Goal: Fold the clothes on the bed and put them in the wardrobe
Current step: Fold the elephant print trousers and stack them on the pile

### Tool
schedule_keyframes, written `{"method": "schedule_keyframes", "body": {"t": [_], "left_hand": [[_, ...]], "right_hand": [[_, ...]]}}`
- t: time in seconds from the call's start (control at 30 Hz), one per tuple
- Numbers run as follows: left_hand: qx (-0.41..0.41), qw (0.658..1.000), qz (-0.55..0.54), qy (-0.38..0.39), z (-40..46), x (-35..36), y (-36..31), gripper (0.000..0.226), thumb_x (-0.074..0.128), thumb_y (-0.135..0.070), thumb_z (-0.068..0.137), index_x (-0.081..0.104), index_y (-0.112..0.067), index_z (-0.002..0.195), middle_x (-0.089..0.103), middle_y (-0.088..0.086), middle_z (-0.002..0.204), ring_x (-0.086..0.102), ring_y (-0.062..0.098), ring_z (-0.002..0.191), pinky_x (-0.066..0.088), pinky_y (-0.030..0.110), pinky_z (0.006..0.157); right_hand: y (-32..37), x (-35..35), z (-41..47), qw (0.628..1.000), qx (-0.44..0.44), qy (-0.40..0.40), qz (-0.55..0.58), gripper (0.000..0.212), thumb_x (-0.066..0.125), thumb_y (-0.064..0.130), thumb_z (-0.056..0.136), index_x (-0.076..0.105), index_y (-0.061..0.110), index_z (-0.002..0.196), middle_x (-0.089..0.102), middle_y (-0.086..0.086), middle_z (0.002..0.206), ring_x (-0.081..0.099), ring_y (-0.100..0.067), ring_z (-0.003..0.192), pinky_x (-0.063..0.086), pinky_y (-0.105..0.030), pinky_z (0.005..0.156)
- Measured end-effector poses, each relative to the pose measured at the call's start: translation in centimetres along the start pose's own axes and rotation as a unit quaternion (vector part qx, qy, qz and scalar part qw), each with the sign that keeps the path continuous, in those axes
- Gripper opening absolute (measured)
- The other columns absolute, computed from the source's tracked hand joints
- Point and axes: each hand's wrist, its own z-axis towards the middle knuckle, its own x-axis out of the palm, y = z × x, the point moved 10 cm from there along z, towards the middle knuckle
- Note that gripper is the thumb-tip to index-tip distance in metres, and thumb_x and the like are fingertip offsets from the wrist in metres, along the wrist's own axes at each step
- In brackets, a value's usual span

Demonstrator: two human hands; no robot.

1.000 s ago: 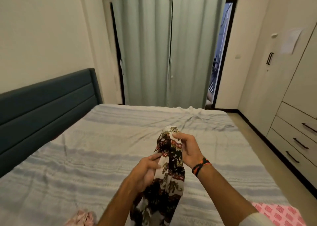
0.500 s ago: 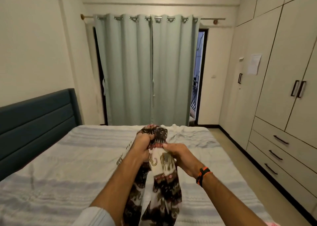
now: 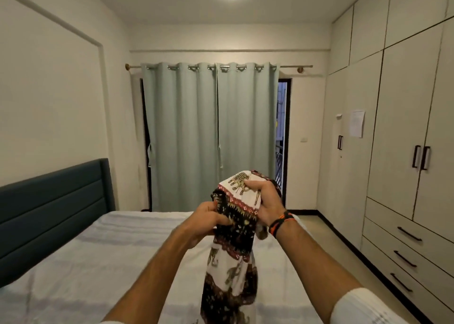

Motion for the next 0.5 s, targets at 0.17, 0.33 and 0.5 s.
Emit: {"method": "schedule_keyframes", "body": {"t": [0.17, 0.33, 0.5], "left_hand": [[-0.027, 0.985, -0.165, -0.050, 0.2, -1.4, -1.1, 0.048, 0.064, -0.053, 0.084, 0.070, -0.008, 0.099, 0.076, 0.004, 0.094, 0.066, 0.023, 0.106, 0.052, 0.044, 0.098], [-0.065, 0.909, -0.409, -0.041, 0.8, -0.9, -2.6, 0.059, 0.063, -0.042, 0.092, 0.054, 0.011, 0.117, 0.065, 0.030, 0.116, 0.063, 0.040, 0.109, 0.051, 0.052, 0.095], [-0.054, 0.927, -0.360, -0.088, 1.7, -1.0, -2.8, 0.036, 0.046, 0.014, 0.088, 0.053, 0.018, 0.123, 0.064, 0.032, 0.113, 0.066, 0.038, 0.099, 0.061, 0.046, 0.068]], "right_hand": [[2.9, 2.1, 0.2, 0.997, -0.014, 0.070, 0.005, 0.037, 0.041, -0.006, 0.085, 0.071, -0.006, 0.106, 0.070, -0.024, 0.103, 0.068, -0.038, 0.093, 0.053, -0.052, 0.092], [1.9, 2.5, -0.5, 0.987, 0.012, 0.143, -0.078, 0.059, 0.066, 0.004, 0.062, 0.063, -0.011, 0.119, 0.056, -0.034, 0.128, 0.054, -0.048, 0.116, 0.038, -0.063, 0.107], [0.8, 1.0, -0.7, 0.983, 0.067, 0.107, -0.132, 0.061, 0.071, 0.043, 0.085, 0.063, -0.005, 0.121, 0.060, -0.029, 0.127, 0.056, -0.043, 0.121, 0.045, -0.054, 0.103]]}}
